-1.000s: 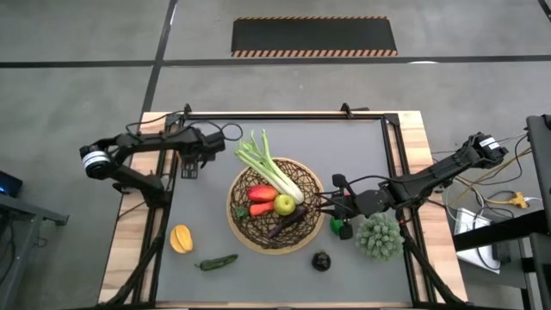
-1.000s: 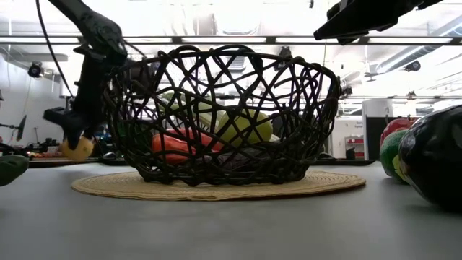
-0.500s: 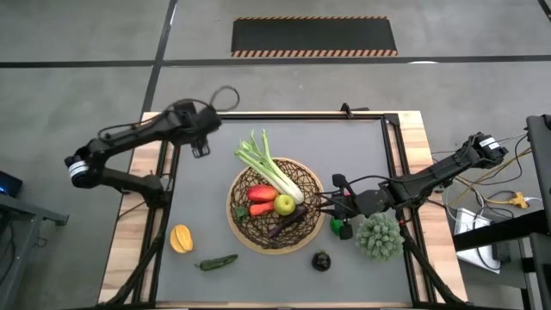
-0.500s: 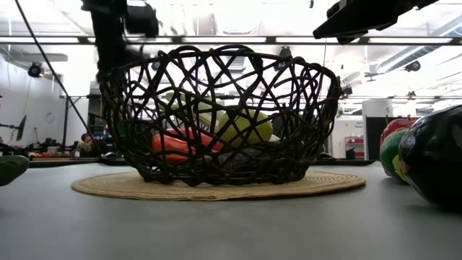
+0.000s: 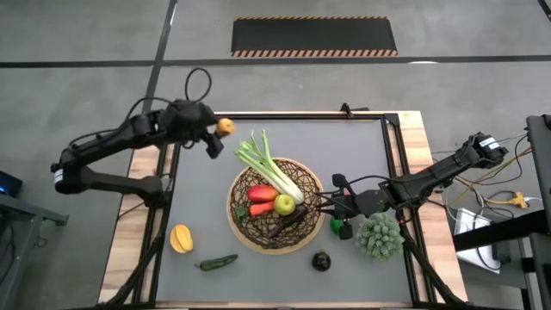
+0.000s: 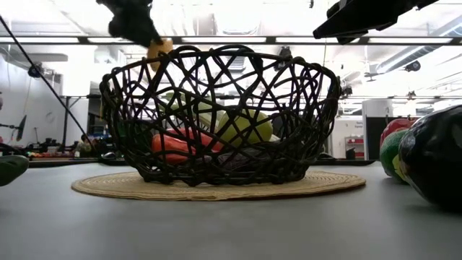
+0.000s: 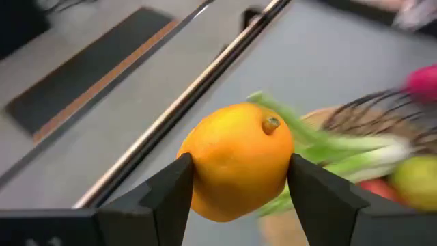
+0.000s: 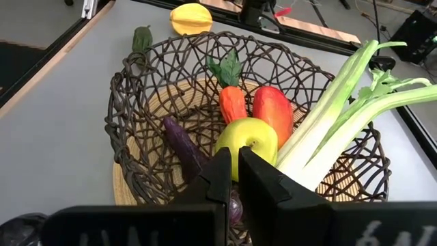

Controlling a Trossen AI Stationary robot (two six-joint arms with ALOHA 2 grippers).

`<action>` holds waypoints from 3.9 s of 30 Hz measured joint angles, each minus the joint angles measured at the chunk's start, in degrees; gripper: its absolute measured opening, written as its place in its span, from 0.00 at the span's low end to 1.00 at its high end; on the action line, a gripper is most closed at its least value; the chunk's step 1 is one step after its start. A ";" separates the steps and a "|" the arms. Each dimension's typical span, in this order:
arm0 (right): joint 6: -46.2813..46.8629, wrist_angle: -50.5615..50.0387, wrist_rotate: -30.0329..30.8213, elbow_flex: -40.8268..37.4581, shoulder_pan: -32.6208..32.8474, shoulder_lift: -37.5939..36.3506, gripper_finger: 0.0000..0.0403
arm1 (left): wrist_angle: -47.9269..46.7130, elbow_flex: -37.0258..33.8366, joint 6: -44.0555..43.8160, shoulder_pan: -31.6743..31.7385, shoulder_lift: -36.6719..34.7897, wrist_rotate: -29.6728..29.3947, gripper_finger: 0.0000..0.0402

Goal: Build produce basket
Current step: Put the lemon into the wire basket, then put the red bell pepper into the wire basket

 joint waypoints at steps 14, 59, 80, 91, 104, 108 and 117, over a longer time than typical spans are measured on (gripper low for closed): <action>0.01 -0.09 0.28 0.02 0.00 0.00 0.04 | 10.00 3.17 -1.06 -23.81 13.50 0.01 0.51; -5.34 6.04 0.39 -2.62 4.52 -3.56 0.04 | 47.89 2.51 -22.26 -28.94 43.25 -2.25 0.51; -4.91 5.97 0.39 -2.64 4.52 -3.56 0.04 | 56.98 -1.11 -23.26 -28.68 46.65 -6.78 0.51; -4.43 5.75 0.39 -2.64 4.52 -3.56 0.04 | 57.35 -1.22 -24.40 -28.33 46.69 -6.78 0.51; -4.27 5.55 0.39 -2.64 4.52 -3.54 0.04 | 57.32 -1.27 -24.48 -28.30 46.69 -6.64 0.61; -4.27 5.55 0.39 -2.67 4.52 -3.54 0.04 | 57.32 -1.29 -24.50 -28.18 46.69 -6.62 0.65; -4.25 5.53 0.39 -2.67 4.52 -3.54 0.04 | 56.86 -1.29 -18.78 -28.07 44.78 -5.78 0.65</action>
